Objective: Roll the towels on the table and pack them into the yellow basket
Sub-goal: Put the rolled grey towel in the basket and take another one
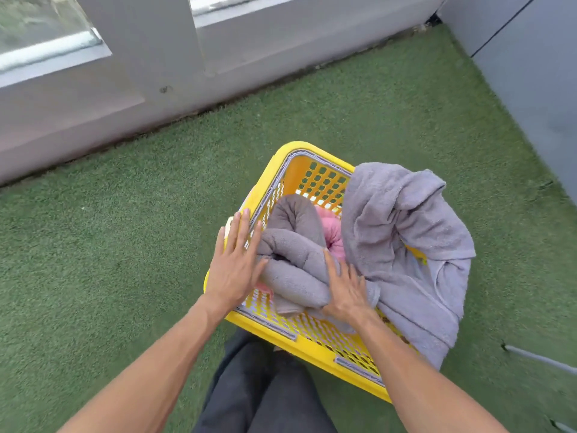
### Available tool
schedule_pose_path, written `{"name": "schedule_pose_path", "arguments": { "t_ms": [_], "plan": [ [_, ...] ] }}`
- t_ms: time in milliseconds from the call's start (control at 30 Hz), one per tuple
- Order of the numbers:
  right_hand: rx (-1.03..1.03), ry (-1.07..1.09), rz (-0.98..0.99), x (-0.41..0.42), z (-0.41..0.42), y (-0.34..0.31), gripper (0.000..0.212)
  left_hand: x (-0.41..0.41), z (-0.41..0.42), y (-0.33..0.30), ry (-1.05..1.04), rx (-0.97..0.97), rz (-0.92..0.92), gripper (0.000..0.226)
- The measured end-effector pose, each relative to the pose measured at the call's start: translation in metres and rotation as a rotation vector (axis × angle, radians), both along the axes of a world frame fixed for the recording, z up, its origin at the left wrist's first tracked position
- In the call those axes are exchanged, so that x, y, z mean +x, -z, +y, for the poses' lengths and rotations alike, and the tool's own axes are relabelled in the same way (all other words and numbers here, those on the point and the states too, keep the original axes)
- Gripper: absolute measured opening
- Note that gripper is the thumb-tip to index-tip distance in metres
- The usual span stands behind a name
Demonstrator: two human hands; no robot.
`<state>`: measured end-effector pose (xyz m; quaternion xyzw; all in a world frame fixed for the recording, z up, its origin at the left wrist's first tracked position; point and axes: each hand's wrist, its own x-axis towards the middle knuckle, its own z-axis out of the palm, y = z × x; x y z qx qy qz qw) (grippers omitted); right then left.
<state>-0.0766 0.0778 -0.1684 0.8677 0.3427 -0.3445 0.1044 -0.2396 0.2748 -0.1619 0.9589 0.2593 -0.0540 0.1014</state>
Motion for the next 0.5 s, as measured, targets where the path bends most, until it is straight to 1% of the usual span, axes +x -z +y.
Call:
{"name": "schedule_pose_path", "arguments": {
  "t_ms": [100,167,200,267,333,400,500],
  "plan": [
    [-0.020,0.015,0.050,-0.001,0.001,-0.001,0.143,-0.001,-0.001,0.001,-0.016,-0.015,-0.017,0.073],
    [0.001,0.051,0.102,-0.001,0.002,-0.011,0.141,0.000,-0.001,-0.003,-0.018,-0.013,-0.019,0.072],
    [0.023,0.075,0.129,0.001,0.004,-0.018,0.135,0.002,-0.001,-0.006,-0.020,-0.023,-0.029,0.072],
    [0.104,0.135,0.136,0.007,0.009,-0.032,0.115,0.011,-0.003,-0.012,-0.018,-0.041,-0.073,0.068],
    [0.214,0.194,0.043,0.018,0.012,-0.046,0.091,0.030,-0.007,-0.018,-0.008,-0.042,-0.128,0.062],
    [0.283,0.231,-0.081,0.035,0.013,-0.061,0.072,0.060,-0.010,-0.028,0.012,-0.058,-0.191,0.055],
    [0.350,0.262,-0.230,0.071,0.009,-0.084,0.059,0.116,-0.019,-0.046,0.047,-0.086,-0.297,0.047]
  ]
}}
